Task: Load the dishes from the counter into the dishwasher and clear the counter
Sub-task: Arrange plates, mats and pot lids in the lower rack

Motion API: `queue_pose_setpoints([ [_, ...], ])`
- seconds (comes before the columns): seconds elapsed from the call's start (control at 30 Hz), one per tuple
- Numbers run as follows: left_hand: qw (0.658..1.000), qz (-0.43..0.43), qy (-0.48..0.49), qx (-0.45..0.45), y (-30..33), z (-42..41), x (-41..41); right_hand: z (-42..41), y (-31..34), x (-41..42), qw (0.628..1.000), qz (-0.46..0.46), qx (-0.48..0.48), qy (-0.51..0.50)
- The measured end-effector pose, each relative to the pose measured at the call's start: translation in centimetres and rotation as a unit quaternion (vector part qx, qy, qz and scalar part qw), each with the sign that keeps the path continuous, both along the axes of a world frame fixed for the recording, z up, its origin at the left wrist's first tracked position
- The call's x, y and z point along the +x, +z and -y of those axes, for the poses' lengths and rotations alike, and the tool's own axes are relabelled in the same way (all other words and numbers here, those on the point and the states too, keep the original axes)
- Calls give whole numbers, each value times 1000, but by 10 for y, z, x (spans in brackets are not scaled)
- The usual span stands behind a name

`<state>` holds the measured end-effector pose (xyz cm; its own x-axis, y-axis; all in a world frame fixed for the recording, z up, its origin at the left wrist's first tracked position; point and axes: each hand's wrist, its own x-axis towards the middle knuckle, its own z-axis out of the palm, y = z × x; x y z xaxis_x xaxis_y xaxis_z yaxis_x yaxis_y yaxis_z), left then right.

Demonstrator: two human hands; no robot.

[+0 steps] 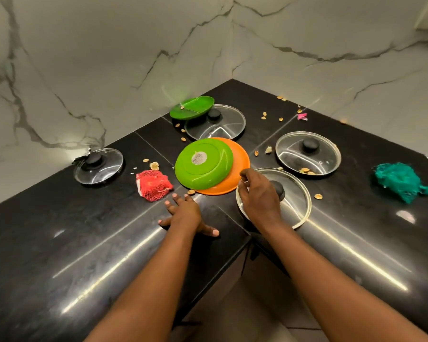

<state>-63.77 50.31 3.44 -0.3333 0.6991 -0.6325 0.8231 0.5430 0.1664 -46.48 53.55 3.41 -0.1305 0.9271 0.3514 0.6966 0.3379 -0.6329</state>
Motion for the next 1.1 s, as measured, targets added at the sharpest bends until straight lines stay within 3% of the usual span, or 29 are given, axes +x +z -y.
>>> queue_pose_setpoints([
  [0.3, 998, 0, 26, -54, -3, -15, 2, -43, 0, -14, 996, 51, -70, -2],
  [0.5, 998, 14, 30, -57, -8, -16, 2, -76, 3, -18, 980, 125, -114, -105],
  [0.63, 998, 21, 22, -58, -8, -15, 2, -90, 3, -14, 972, 153, -165, -71],
  [0.8, 998, 21, 21, -62, -7, -16, 2, -95, 4, -44, 983, 34, -175, -46],
  [0.97, 998, 21, 21, -57, -7, -15, 3, -94, 11, -81, 962, 2, -253, -100],
  [1.03, 998, 24, 21, -62, -5, -16, 3, -102, 7, -92, 941, -73, -314, -100],
  [1.1, 997, 32, 25, -69, -3, -18, 3, -105, 7, -99, 907, -222, -350, -79],
])
